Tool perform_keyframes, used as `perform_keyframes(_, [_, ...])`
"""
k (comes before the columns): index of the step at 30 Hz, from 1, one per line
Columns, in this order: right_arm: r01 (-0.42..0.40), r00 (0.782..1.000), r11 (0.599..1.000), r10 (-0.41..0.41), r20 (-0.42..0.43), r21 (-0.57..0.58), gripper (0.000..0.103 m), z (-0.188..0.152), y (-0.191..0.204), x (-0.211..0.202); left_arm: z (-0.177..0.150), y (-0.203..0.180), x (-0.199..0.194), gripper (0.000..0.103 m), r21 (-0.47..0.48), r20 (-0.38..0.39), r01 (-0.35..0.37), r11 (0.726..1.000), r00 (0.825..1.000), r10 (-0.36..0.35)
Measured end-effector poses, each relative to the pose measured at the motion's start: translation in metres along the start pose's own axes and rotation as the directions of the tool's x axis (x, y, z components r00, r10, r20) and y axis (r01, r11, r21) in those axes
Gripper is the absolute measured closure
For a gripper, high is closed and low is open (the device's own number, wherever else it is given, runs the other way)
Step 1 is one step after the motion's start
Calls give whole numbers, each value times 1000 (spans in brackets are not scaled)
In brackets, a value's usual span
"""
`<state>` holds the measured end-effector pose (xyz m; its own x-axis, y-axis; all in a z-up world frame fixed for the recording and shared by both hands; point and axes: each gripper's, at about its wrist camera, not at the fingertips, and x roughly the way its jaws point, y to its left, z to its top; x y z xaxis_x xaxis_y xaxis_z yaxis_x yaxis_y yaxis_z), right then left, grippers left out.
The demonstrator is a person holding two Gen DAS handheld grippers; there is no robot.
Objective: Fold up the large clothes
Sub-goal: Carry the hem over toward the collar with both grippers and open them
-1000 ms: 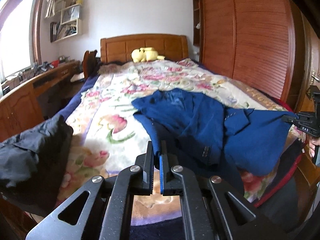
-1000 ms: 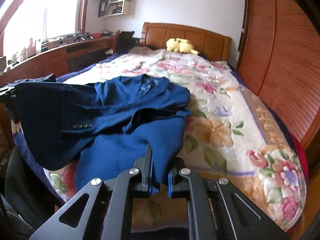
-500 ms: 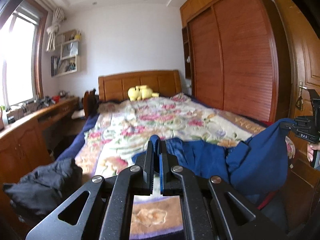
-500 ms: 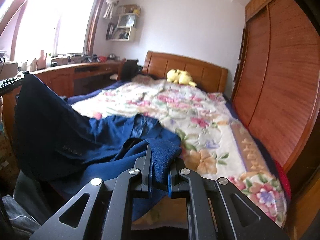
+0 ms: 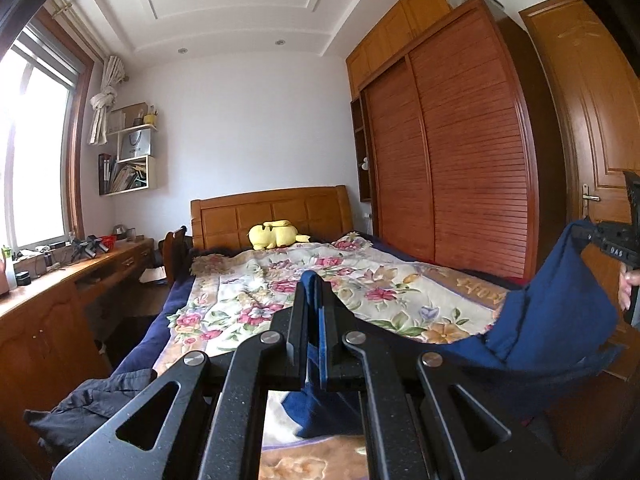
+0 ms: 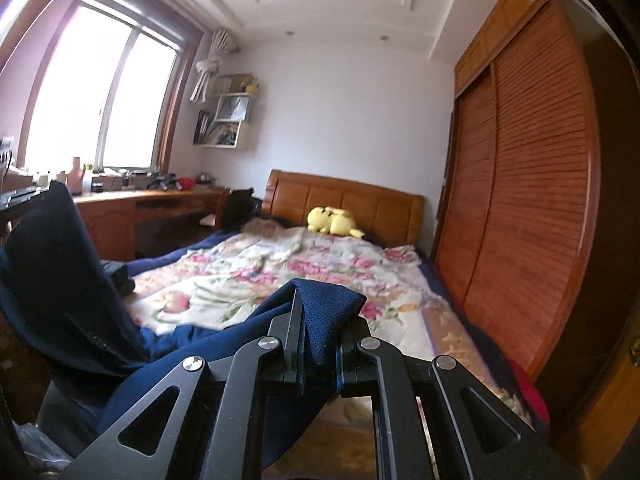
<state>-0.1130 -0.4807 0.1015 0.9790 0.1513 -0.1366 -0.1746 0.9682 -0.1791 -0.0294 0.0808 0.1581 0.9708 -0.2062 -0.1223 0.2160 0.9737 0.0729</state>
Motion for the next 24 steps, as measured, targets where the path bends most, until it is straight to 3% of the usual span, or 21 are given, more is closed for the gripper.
perform_keyframes(8, [21,995,998,-26,-98,-51,93,-10,14,62,-17,3,41,99,-3,-85,-1,1000,996,0])
perform_keyframes(16, [21,988,996,-35,-154,-90,93,2,22,102,-34,7,70,99,2,-139,-28,1000,990,28])
perform_keyframes(24, [7,968,999,-19,-251,-48,93,-16,11,170,-80,33,147,99,-44,-242,-92,995,967,79])
